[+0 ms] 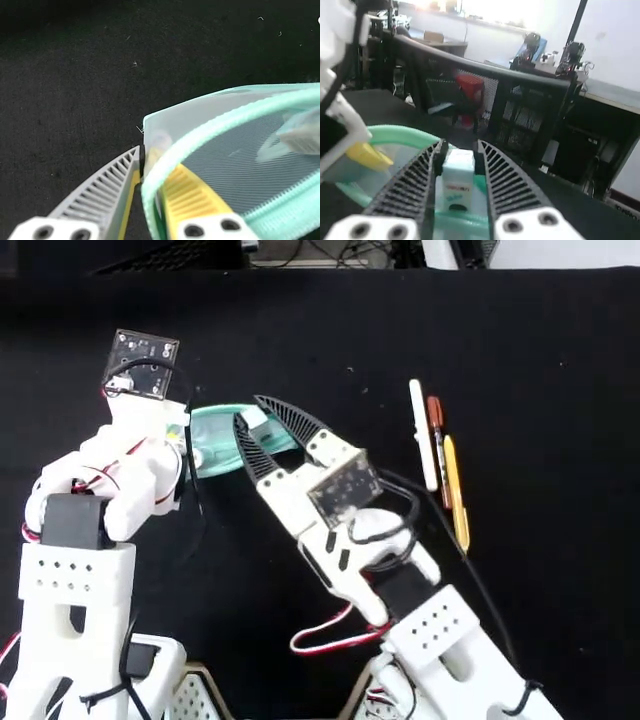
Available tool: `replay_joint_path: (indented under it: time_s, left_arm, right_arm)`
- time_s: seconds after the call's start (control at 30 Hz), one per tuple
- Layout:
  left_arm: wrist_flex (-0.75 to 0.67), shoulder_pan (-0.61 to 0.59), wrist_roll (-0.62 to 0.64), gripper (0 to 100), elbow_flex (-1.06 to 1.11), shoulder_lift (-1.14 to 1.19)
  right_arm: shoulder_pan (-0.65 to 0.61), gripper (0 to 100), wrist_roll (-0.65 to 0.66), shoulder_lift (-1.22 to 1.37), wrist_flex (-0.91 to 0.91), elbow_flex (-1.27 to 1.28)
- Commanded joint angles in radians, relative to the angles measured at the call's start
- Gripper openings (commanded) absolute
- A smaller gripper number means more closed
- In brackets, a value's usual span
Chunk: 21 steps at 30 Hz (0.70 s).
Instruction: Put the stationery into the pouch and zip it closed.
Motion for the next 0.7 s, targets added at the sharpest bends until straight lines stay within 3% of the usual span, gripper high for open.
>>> replay_joint_path:
  time_s: [0.0, 0.2, 0.43, 0.57, 0.67]
  left_arm:
    - [-0.005, -0.016, -0.002, 3, 0.053, 0.02]
    - [-0.005, -0.016, -0.003, 3, 0.053, 0.021]
    - [-0.006, -0.016, -0.005, 3, 0.053, 0.021]
    - [-0.006, -0.016, -0.005, 3, 0.053, 0.021]
    - [-0.006, -0.016, -0.006, 3, 0.053, 0.021]
  right_arm:
    - [0.02, 3.1, 0.002, 0.016, 0.043, -0.038]
    - [0.015, 25.4, -0.006, -0.053, 0.502, -0.305]
    - [0.031, 23.0, 0.0, -0.222, 0.864, -0.653]
    - [0.244, 23.0, 0.0, -0.269, 0.902, -0.667]
    - [0.45, 23.0, -0.006, -0.214, 0.879, -0.503]
